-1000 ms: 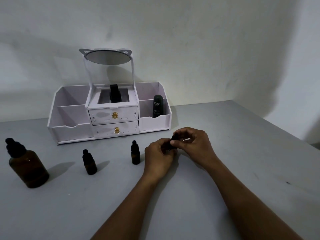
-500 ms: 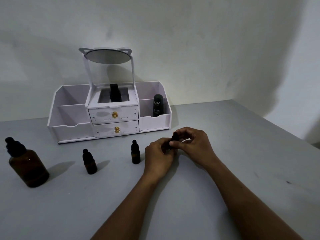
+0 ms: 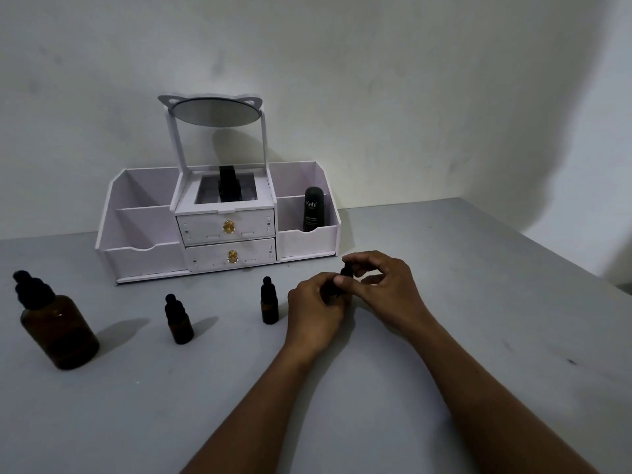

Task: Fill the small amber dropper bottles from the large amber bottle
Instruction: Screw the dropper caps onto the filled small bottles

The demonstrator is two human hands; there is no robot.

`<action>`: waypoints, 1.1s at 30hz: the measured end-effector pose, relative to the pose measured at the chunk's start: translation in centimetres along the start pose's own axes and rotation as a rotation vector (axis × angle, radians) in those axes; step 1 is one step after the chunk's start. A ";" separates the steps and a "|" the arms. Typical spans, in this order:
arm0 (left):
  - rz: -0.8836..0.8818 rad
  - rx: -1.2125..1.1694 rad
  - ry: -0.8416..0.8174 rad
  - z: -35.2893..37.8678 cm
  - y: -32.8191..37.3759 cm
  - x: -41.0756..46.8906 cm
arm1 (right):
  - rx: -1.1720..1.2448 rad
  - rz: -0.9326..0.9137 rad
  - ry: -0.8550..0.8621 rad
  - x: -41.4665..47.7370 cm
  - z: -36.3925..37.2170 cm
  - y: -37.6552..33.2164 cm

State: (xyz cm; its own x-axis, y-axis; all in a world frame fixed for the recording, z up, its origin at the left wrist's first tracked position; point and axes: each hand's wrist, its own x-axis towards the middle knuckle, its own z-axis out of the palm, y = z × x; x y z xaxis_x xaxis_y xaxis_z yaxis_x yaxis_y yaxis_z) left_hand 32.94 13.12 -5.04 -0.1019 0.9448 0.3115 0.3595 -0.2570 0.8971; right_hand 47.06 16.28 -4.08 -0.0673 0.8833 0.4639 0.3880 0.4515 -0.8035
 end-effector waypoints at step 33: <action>-0.029 0.020 -0.016 0.0 0.3 0.1 | 0.015 0.002 0.025 0.1 0.3 -0.2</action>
State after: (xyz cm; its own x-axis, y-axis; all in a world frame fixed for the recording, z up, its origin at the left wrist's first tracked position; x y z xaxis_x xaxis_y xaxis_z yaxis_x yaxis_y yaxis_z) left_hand 33.04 13.15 -4.78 -0.0982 0.9548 0.2805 0.3748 -0.2256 0.8992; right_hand 46.68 16.32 -4.03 -0.0437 0.8808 0.4715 0.3738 0.4521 -0.8099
